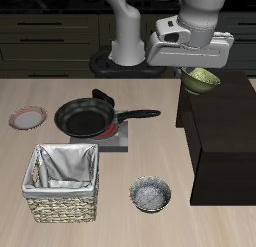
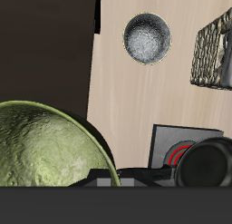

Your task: Place the green bowl on the plate

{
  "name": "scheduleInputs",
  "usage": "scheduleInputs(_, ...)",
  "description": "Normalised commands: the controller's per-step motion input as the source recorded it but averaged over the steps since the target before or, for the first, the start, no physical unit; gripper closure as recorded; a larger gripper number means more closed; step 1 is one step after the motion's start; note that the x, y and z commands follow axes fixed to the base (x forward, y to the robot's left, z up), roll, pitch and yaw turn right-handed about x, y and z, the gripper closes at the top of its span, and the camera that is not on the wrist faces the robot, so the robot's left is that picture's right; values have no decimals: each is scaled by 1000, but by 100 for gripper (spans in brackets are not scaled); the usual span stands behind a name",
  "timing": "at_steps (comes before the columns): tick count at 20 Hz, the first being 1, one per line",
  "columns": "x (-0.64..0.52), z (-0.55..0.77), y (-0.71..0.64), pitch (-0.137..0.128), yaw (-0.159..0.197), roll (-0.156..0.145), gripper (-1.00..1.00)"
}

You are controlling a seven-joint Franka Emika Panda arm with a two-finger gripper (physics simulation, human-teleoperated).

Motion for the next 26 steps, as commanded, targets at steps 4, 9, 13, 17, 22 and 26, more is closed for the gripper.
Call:
scheduleInputs(4, -50, -15, -442, -17, -6, -35, 100)
scheduleInputs(9, -81, -42, -529, -2, 4, -20, 100)
scheduleInputs(13, -117, -87, -603, -36, 29, -35, 100)
scheduleInputs(17, -149, -104, -456, -15, 19, -24, 100)
scheduleInputs(22, -58, -29, -395, 3, -16, -24, 100)
scheduleInputs(26, -126, -74, -396, -1, -11, -14, 100)
